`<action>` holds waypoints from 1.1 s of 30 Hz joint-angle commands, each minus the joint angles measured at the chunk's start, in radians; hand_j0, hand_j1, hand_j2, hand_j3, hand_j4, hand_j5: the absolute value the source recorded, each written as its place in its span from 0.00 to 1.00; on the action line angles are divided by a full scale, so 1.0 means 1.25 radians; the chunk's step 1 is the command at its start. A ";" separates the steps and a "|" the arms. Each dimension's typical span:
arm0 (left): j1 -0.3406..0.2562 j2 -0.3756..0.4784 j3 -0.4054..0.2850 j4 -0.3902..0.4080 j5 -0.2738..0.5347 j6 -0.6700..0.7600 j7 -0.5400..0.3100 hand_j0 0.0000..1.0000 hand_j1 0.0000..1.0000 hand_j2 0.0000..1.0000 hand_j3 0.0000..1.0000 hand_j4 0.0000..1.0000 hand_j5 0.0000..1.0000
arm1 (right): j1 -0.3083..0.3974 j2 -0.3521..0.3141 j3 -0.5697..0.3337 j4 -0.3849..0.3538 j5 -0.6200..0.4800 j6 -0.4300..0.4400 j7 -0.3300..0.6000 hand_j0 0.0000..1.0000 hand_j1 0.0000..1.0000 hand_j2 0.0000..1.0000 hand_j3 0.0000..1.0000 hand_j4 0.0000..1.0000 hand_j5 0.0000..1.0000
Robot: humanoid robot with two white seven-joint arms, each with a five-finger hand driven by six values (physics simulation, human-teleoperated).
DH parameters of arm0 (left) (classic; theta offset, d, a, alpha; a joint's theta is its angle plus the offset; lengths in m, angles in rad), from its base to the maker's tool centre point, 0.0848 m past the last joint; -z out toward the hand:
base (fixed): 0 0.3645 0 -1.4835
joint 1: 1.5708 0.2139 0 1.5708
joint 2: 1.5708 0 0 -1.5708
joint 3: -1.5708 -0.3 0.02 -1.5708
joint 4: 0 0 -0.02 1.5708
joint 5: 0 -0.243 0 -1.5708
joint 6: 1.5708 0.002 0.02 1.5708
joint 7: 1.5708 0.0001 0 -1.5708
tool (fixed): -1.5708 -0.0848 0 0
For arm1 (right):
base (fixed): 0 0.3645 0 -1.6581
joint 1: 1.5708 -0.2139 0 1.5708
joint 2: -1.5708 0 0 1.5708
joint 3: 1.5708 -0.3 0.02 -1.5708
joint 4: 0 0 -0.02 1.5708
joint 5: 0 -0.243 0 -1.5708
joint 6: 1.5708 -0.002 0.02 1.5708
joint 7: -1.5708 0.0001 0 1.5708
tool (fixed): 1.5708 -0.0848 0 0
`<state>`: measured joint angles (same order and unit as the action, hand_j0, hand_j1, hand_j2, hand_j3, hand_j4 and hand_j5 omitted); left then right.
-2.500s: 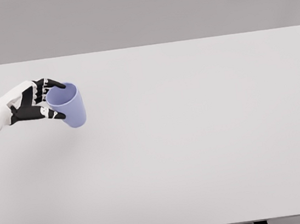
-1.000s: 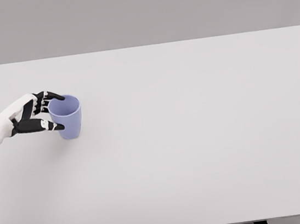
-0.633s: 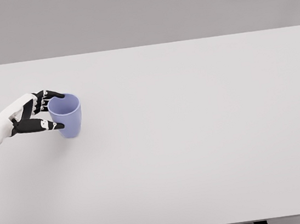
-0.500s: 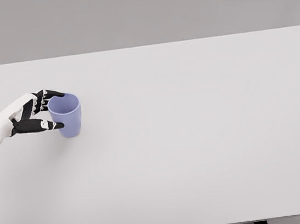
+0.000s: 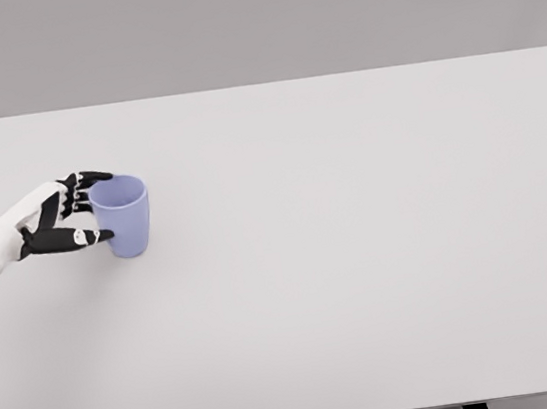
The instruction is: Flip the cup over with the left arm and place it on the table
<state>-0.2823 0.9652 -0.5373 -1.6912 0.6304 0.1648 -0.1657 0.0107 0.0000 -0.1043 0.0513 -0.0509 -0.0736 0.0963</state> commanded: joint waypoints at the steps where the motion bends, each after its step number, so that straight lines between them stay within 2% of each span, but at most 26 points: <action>1: 0.000 0.001 0.011 -0.006 0.001 -0.001 0.000 0.78 0.78 0.78 0.78 0.78 0.78 | 0.000 0.000 0.000 -0.001 0.000 0.000 0.000 1.00 1.00 1.00 1.00 1.00 1.00; 11: 0.001 0.002 0.013 -0.010 -0.001 -0.001 0.000 0.79 0.79 0.79 0.79 0.79 0.79 | 0.000 0.000 0.000 0.001 0.000 0.000 0.000 1.00 1.00 1.00 1.00 1.00 1.00; 18: 0.006 0.003 0.019 -0.010 -0.001 -0.001 0.000 0.88 0.88 0.88 0.88 0.88 0.88 | 0.000 0.000 0.000 0.001 0.000 0.000 0.000 1.00 1.00 1.00 1.00 1.00 1.00; 33: 0.025 0.010 0.035 -0.012 -0.001 -0.003 -0.001 0.99 0.99 0.99 0.99 0.99 0.99 | 0.000 0.000 0.000 0.001 0.000 0.000 0.000 1.00 1.00 1.00 1.00 1.00 1.00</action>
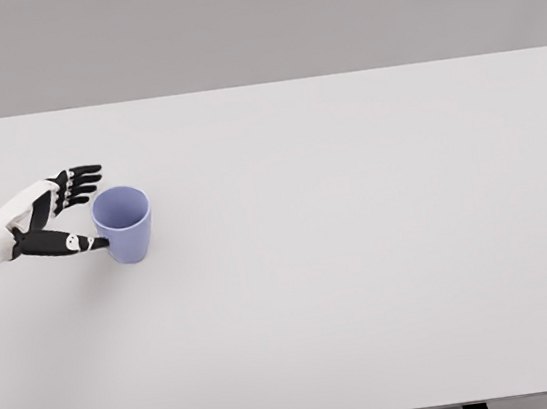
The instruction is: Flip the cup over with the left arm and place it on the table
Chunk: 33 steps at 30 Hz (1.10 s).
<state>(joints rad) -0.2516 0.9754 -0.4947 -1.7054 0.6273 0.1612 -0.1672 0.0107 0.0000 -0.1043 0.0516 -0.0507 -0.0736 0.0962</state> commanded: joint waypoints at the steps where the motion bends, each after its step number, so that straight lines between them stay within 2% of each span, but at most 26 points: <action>1: 0.000 0.001 0.001 0.000 0.001 -0.001 0.000 0.99 0.99 0.99 0.99 0.99 0.99 | 0.000 0.000 0.000 0.000 -0.001 0.000 0.000 1.00 1.00 1.00 1.00 1.00 1.00; 5: 0.026 0.004 0.020 0.000 0.001 -0.012 0.001 0.99 0.99 0.99 0.99 0.99 0.99 | 0.000 0.000 0.000 0.000 0.000 0.000 -0.001 1.00 1.00 1.00 1.00 1.00 1.00; 21: 0.033 0.017 0.029 0.001 0.001 -0.019 0.000 1.00 1.00 1.00 1.00 1.00 1.00 | 0.000 0.000 0.000 -0.001 0.000 0.000 0.000 1.00 1.00 1.00 1.00 1.00 1.00; 33: 0.058 0.084 0.036 -0.009 0.003 -0.090 -0.001 1.00 1.00 1.00 1.00 1.00 1.00 | 0.000 0.000 0.000 0.000 0.000 0.000 0.000 1.00 1.00 1.00 1.00 1.00 1.00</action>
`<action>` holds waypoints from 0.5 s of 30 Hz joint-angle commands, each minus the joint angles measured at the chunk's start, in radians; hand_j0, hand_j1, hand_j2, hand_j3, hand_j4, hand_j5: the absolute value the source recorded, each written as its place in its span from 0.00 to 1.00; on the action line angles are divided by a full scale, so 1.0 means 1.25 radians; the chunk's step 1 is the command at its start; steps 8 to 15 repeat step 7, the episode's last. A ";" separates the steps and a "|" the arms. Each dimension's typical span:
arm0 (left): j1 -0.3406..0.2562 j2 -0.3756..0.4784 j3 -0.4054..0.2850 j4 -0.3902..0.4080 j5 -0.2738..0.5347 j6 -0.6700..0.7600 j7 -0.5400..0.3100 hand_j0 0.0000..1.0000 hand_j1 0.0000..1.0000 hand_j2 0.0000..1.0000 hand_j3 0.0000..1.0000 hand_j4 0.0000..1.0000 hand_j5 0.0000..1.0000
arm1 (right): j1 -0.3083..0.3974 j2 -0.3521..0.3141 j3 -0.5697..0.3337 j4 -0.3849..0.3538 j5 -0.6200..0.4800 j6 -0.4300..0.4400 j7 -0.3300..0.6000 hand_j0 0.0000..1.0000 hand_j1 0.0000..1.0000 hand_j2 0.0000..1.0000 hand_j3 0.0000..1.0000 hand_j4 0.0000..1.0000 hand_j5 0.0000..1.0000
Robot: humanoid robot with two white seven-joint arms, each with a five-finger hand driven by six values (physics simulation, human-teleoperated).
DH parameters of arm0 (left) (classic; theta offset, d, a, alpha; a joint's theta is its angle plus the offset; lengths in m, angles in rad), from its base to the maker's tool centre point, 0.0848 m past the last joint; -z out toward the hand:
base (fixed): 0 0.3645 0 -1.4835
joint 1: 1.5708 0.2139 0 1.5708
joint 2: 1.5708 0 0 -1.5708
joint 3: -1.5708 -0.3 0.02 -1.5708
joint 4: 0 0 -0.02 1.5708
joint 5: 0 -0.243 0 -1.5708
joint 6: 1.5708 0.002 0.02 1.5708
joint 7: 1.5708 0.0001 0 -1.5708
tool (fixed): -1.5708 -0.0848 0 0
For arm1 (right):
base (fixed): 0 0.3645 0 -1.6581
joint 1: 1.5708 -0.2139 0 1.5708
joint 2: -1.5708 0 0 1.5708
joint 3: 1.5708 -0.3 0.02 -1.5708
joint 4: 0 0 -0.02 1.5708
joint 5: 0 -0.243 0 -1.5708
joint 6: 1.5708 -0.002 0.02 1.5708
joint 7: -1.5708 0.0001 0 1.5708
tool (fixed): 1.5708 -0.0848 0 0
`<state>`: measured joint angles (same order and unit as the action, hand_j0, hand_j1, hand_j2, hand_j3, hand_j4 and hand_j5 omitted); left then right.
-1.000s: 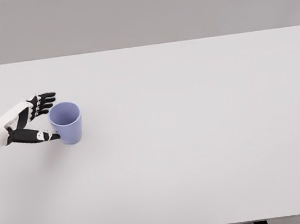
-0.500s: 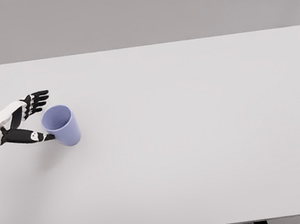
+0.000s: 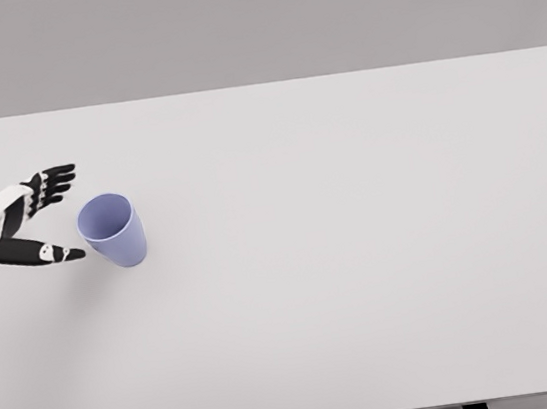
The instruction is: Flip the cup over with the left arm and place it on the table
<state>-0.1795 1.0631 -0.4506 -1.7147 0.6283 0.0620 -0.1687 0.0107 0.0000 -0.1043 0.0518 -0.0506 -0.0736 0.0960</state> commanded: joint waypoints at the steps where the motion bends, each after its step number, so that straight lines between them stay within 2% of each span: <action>1: 0.000 0.015 0.002 -0.001 0.000 -0.013 -0.001 1.00 1.00 1.00 1.00 1.00 1.00 | 0.000 0.000 0.000 -0.001 0.000 0.000 0.000 1.00 1.00 1.00 1.00 1.00 1.00; 4: 0.005 0.037 0.011 -0.001 -0.001 -0.050 0.000 1.00 1.00 1.00 1.00 1.00 1.00 | 0.000 0.000 0.000 0.000 0.000 0.000 0.001 1.00 1.00 1.00 1.00 1.00 1.00; 15: 0.004 0.038 0.012 -0.001 -0.001 -0.050 -0.001 1.00 1.00 1.00 1.00 1.00 1.00 | 0.000 0.000 0.000 -0.001 0.000 0.000 -0.001 1.00 1.00 1.00 1.00 1.00 1.00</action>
